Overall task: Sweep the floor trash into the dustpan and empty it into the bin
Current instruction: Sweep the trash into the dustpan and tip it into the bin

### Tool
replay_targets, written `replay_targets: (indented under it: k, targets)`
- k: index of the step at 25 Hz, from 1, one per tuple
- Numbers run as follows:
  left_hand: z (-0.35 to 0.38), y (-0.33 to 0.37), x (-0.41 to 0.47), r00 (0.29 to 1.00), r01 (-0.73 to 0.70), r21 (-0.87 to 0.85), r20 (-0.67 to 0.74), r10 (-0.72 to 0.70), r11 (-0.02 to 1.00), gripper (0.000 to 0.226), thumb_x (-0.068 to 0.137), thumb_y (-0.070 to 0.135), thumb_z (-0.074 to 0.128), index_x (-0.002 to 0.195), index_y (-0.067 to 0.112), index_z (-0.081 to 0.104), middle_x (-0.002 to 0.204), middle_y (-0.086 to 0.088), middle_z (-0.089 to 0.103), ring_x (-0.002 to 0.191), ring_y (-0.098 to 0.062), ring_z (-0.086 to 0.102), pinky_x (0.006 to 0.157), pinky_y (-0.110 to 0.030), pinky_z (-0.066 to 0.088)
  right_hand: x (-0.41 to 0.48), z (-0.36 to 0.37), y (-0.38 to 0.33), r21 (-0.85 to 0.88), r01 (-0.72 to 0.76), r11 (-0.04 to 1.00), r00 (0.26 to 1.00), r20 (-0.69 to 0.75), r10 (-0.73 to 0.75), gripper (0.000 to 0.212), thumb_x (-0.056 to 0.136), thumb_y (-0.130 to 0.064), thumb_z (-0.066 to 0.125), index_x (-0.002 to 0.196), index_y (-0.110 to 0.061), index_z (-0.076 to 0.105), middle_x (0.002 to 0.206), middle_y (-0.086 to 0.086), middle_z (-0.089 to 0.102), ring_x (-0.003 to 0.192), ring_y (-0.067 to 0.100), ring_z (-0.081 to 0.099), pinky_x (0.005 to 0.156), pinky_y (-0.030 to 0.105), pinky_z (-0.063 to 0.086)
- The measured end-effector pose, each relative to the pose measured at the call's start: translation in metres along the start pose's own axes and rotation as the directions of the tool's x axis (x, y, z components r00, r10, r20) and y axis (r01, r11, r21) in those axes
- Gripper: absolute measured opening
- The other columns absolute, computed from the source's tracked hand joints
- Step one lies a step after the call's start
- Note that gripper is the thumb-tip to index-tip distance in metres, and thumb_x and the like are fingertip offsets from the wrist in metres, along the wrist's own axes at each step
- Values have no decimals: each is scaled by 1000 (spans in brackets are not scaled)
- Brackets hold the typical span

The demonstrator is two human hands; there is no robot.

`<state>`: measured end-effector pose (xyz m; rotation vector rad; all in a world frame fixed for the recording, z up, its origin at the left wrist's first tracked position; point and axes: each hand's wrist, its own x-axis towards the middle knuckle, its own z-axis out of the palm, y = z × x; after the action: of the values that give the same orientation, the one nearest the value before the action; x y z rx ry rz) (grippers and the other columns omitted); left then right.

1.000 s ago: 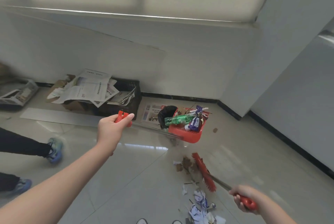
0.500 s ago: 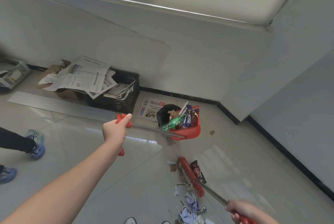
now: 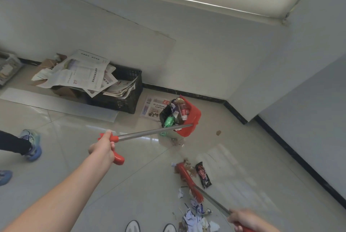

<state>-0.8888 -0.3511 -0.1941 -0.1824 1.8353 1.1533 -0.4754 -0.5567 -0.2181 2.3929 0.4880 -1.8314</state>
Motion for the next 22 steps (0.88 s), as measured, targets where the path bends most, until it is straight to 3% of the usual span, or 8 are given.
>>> replay_targets:
  k: [2, 4, 8, 10, 12, 14, 17, 22]
  targets:
    - [-5, -9, 13, 999, 37, 11, 7, -37, 999, 25, 87, 26, 70, 85, 10, 51, 65, 0, 56, 29, -3, 38, 28, -10, 31, -1, 3, -2, 38, 6, 999, 1000, 0, -6, 12, 79, 6, 65, 82, -5, 67, 41, 9, 53, 33, 14, 49, 35, 20, 38]
    - [-9, -18, 22, 997, 65, 11, 29, -65, 998, 24, 88, 25, 68, 82, 11, 50, 67, -1, 55, 21, -1, 34, 27, -10, 31, -3, 5, -6, 54, 2, 999, 1000, 19, -3, 12, 80, 7, 63, 83, -4, 66, 40, 9, 52, 32, 14, 49, 34, 19, 38]
    - [-19, -42, 32, 990, 129, 30, 52, -131, 991, 29, 89, 28, 68, 75, 14, 46, 68, 0, 56, 26, -3, 37, 29, -10, 33, -2, 11, -8, 44, -10, 999, 1000, 24, 9, 33, 81, 9, 61, 114, 10, 60, 40, 10, 46, 28, 15, 45, 31, 16, 34]
    - [-24, -58, 41, 976, 201, 20, 85, -202, 979, 28, 90, 31, 66, 77, 15, 48, 68, 1, 56, 23, -2, 36, 28, -9, 32, -1, 13, -6, 54, -9, 999, 1000, 30, 8, 36, 81, 9, 60, 117, 13, 56, 40, 10, 44, 27, 14, 43, 31, 15, 33]
    - [-30, -77, 45, 956, 272, 0, 111, -270, 962, 28, 91, 33, 64, 76, 16, 48, 58, 4, 59, 20, -1, 35, 27, -9, 31, -3, 12, -7, 79, -7, 997, 999, 46, 4, 30, 83, 9, 60, 113, 10, 59, 40, 10, 44, 26, 14, 42, 30, 15, 33]
    - [-37, -97, 43, 955, 289, -9, 80, -287, 957, 28, 90, 30, 66, 73, 16, 48, 45, 6, 58, 20, -1, 34, 28, -8, 30, -4, 12, -5, 102, -10, 995, 998, 62, 4, 16, 84, 8, 59, 95, -2, 62, 40, 10, 45, 26, 13, 42, 29, 15, 33]
    - [-47, -116, 32, 947, 315, -50, 78, -311, 948, 27, 91, 27, 65, 72, 17, 48, 35, 7, 52, 19, -1, 33, 28, -7, 28, -5, 10, 1, 90, 8, 996, 998, 63, -14, 15, 81, 7, 61, 81, -7, 59, 39, 9, 44, 27, 13, 43, 29, 15, 32]
    - [-56, -128, 21, 867, 490, -70, 140, -478, 869, 33, 99, 33, 49, 70, 22, 39, 25, 9, 33, 17, -3, 26, 33, -5, 32, -4, 4, 8, 85, -12, 996, 1000, 26, 10, 31, 79, 4, 64, 107, -7, 58, 40, 4, 57, 33, 12, 51, 34, 18, 36]
